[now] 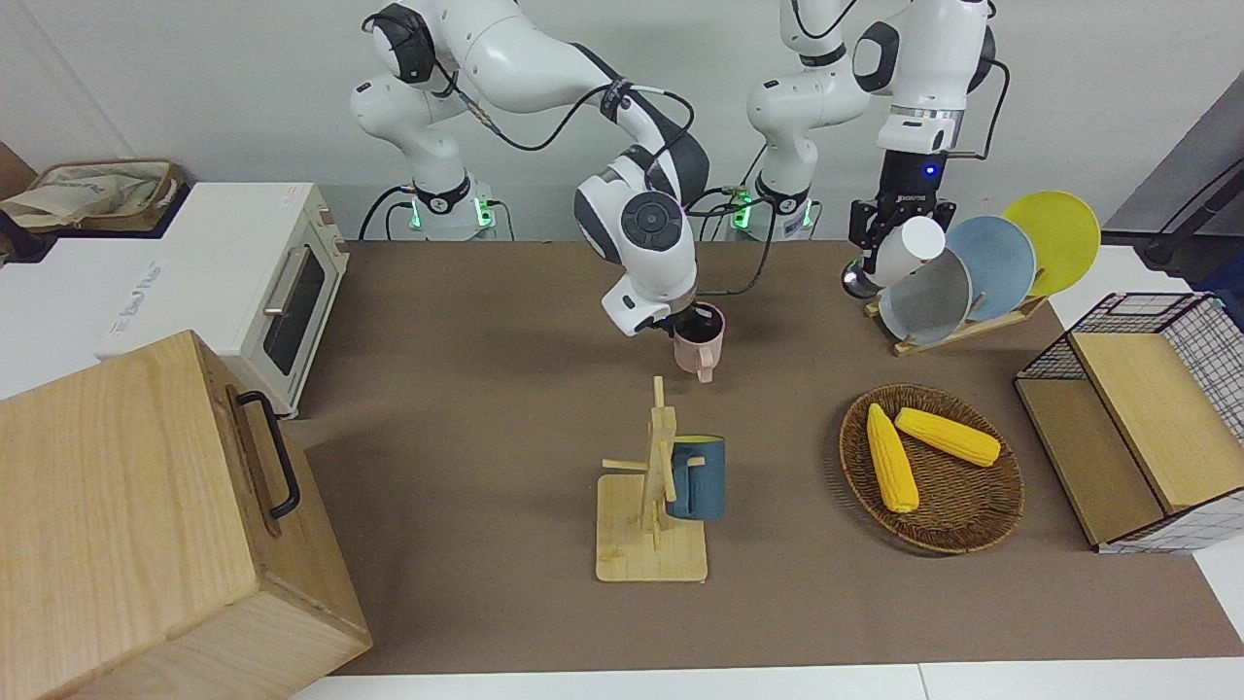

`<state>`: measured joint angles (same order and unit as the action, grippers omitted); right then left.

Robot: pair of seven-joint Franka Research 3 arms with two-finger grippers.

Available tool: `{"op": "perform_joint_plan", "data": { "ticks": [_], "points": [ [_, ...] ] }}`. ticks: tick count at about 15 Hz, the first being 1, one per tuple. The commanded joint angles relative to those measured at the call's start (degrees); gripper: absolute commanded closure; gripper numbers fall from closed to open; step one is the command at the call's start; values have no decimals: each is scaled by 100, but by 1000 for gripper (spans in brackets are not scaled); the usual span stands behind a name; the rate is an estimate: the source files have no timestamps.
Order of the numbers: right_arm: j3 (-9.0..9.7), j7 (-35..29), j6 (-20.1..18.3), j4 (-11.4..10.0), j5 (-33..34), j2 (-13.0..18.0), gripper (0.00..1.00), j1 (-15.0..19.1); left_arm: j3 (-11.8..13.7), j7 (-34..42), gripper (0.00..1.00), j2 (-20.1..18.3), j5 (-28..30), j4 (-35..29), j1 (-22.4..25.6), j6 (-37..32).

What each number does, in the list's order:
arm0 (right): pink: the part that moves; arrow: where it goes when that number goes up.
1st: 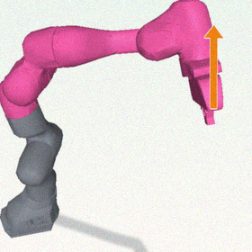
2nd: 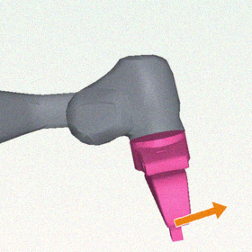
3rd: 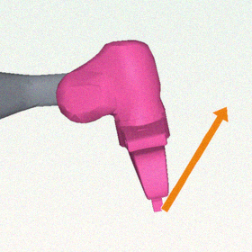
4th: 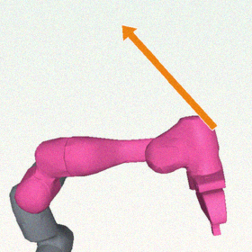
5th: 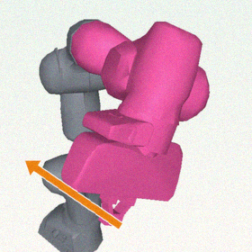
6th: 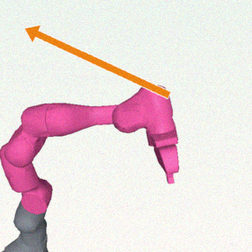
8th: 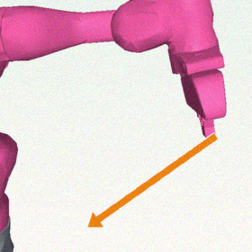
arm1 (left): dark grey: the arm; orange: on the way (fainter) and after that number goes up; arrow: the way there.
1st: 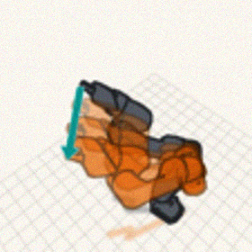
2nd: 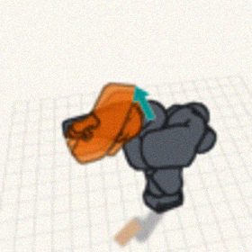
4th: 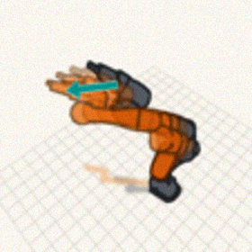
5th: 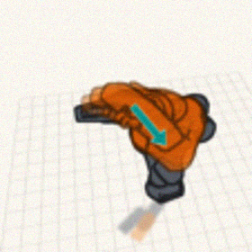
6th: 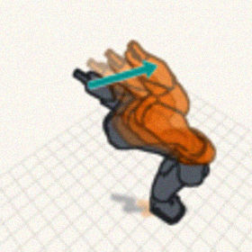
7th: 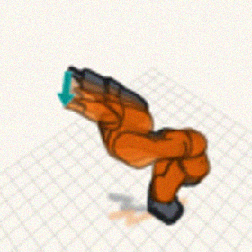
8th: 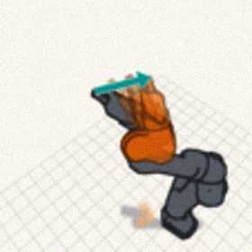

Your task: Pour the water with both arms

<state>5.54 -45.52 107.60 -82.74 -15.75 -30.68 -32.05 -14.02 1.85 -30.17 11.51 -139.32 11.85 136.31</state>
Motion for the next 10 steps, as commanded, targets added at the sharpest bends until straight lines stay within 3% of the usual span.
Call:
{"op": "perform_joint_plan", "data": {
  "ticks": [1,5,7,8,9,10],
  "points": [
    [-17,-351,444,100,-174,-297,1000,-179,49,-123,1000,-367,-8,-306,-174,159],
    [-17,-466,885,100,-165,-570,1000,-320,49,-123,1000,-402,71,-350,-174,133],
    [-17,-466,885,109,-157,-605,1000,-320,49,-106,1000,-419,71,-368,-226,89],
    [-26,-466,885,118,-139,-605,740,-329,49,-97,1000,-419,71,-376,-305,89],
    [-26,-458,877,161,-122,-614,567,-320,49,-106,1000,-411,71,-377,-323,98],
    [-26,-466,816,275,-104,-632,157,-311,49,-97,1000,-402,71,-377,-332,98]
  ]
}}
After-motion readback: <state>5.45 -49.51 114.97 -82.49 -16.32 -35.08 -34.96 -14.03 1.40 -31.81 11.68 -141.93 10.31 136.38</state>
